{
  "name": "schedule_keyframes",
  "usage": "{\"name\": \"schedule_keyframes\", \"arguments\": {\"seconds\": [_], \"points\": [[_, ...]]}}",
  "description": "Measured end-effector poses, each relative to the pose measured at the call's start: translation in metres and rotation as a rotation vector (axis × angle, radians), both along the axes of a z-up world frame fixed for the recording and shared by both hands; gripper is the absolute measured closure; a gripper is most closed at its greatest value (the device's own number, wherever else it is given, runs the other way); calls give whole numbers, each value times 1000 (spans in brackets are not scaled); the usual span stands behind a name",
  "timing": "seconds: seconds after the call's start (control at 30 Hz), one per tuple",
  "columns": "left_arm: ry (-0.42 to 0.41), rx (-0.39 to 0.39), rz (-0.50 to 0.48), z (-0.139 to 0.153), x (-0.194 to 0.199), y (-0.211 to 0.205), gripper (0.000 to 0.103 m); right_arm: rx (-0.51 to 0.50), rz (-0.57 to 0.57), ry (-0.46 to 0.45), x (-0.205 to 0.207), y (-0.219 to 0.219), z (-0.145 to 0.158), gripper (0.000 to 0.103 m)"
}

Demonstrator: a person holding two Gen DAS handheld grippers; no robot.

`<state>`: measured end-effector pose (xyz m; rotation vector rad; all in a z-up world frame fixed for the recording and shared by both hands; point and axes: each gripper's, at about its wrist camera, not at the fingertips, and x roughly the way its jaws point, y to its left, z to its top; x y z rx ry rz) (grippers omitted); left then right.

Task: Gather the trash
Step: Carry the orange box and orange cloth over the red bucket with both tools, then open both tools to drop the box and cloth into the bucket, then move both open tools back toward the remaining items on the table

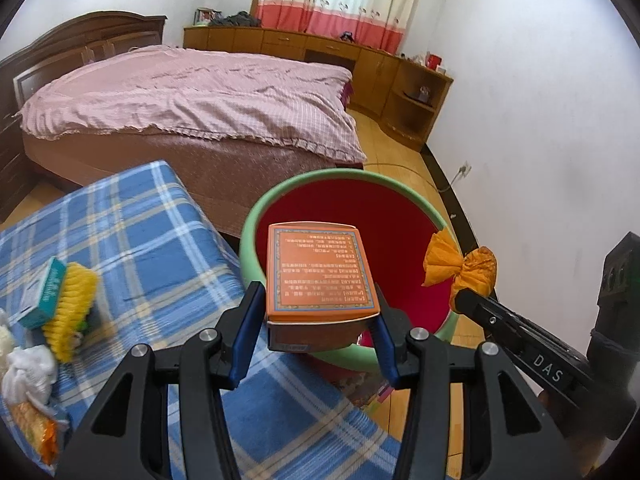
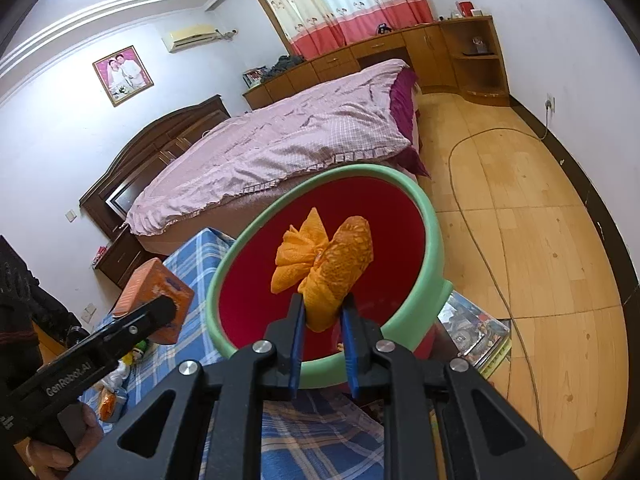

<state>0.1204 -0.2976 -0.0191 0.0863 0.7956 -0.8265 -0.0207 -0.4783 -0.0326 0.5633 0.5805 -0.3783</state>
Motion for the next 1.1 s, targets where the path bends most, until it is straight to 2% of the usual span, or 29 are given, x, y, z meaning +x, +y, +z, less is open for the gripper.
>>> {"name": "schedule_keyframes", "arguments": {"seconds": [0.4,0.5,0.6,1.1], "points": [[18,5,-52,-10,0,-20,52,28,-13,24,6,-13,-12,78],[27,-8,-44,-9,1,-18,51,38,-14,23,4,-14,-15,75],[19,-20,-30,-5,2,-14,47,44,-16,17,3,-15,-16,67],[9,-30,57,10,2,17,47,20,7,-10,-2,1,-1,60]]}}
